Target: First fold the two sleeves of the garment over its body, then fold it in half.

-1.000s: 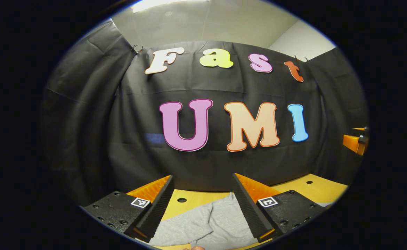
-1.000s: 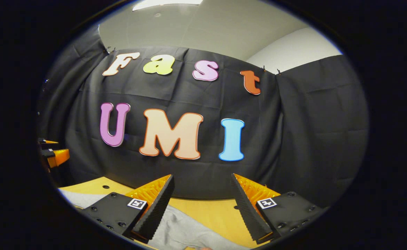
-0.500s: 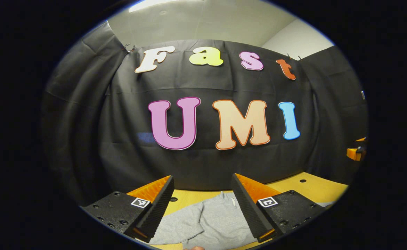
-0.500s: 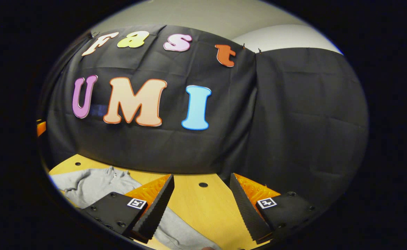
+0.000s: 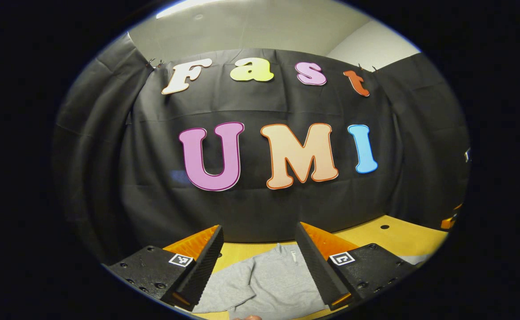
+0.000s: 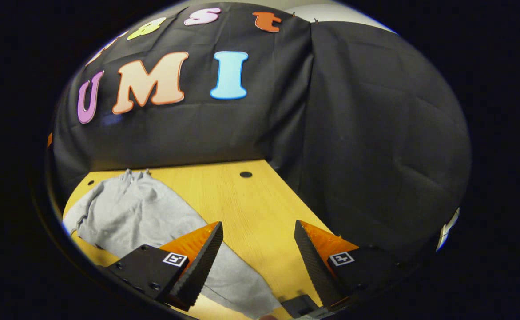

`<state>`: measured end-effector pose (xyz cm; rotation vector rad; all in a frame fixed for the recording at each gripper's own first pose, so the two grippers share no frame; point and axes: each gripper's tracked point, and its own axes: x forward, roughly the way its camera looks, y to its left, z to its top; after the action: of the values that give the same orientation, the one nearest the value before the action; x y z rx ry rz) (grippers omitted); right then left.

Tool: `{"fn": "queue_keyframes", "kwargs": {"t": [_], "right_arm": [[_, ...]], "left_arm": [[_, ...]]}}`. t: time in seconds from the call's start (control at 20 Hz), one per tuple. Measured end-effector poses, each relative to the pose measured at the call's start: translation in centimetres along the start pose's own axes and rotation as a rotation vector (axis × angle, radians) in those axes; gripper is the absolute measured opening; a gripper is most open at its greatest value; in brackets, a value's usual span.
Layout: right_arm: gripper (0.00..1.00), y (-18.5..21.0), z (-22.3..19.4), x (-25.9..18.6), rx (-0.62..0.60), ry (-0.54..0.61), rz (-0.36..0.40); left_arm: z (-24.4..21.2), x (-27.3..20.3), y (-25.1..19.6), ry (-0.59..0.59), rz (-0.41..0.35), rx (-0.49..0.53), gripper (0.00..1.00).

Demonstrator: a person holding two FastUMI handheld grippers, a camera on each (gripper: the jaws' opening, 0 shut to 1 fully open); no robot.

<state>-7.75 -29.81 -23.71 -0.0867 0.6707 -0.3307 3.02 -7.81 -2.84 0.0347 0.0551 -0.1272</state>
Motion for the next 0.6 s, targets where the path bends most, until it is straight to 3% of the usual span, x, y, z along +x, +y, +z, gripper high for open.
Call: {"fn": "queue_keyframes", "kwargs": {"t": [0.35, 0.6], "right_arm": [[1.00, 0.6, -10.0, 1.4, 0.065, 0.282, 0.051], [1.00, 1.8, -15.4, 1.7, 0.064, 0.467, 0.080]], "left_arm": [[-0.1, 0.5, -1.5, 0.008, -0.005, 0.007, 0.98], [-0.8, 0.7, -2.0, 0.026, 0.013, 0.007, 0.95]]}}
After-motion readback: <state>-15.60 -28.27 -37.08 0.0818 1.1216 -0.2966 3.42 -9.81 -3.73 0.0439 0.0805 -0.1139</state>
